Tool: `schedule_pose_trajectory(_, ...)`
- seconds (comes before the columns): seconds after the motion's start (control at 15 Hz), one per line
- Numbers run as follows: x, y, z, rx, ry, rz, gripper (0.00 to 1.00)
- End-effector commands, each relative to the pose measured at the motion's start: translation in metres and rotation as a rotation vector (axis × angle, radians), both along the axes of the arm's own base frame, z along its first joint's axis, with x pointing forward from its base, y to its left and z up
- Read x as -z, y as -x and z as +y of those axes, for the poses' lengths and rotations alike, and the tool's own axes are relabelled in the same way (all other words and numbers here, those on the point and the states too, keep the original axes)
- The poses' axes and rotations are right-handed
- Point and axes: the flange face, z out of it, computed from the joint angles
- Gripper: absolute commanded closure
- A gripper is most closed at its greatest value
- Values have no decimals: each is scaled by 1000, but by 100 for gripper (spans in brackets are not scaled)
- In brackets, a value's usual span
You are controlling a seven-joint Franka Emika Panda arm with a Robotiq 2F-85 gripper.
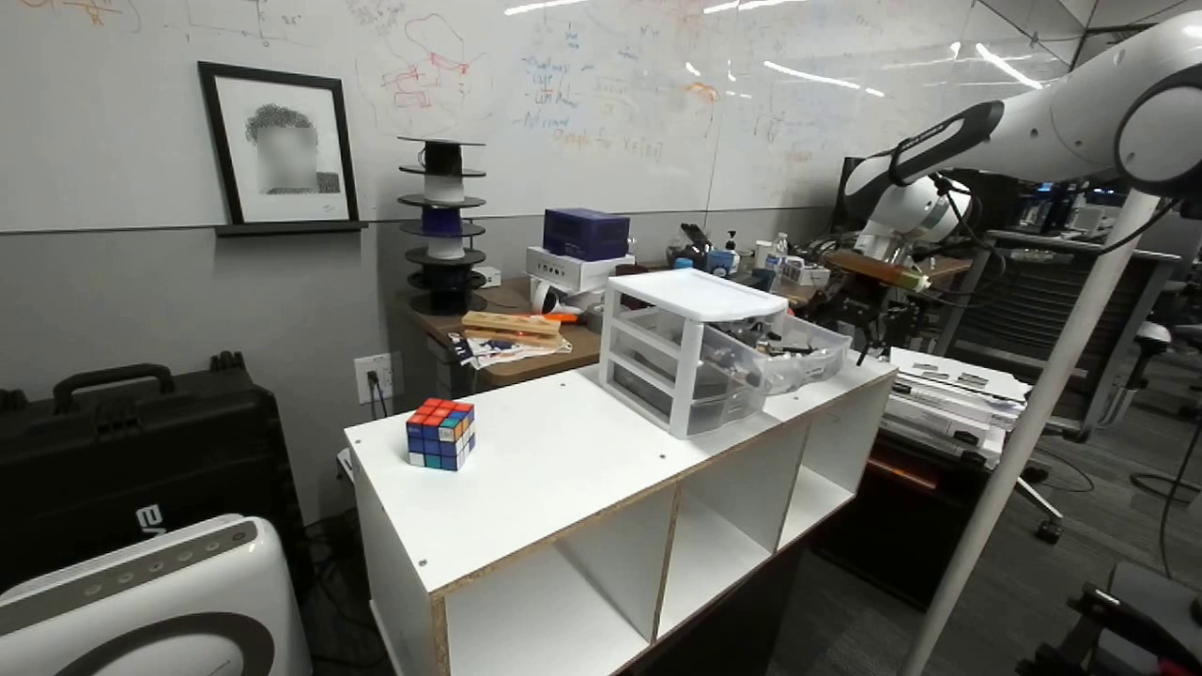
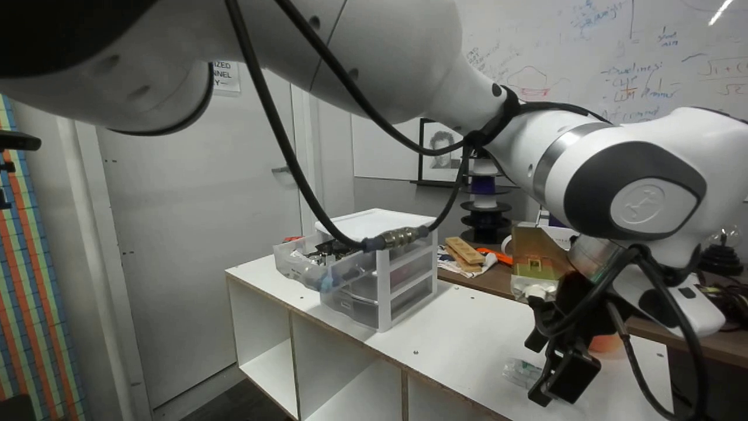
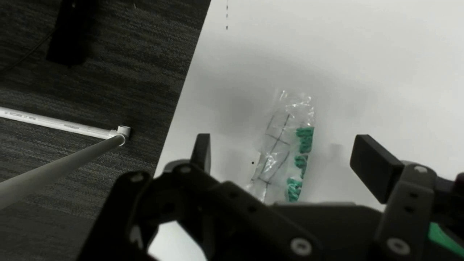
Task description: Pick up the plastic and the object on the table and put them in the drawer then close the drawer.
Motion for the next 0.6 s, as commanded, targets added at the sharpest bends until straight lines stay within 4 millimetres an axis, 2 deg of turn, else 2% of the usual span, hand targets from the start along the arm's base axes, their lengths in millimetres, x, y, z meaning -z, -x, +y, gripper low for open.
schedule_pose_trajectory(0.0, 0, -7, -6, 15, 12, 30, 32)
schedule_pose_trajectory(0.53, -17, -13, -9, 0, 13, 21, 96)
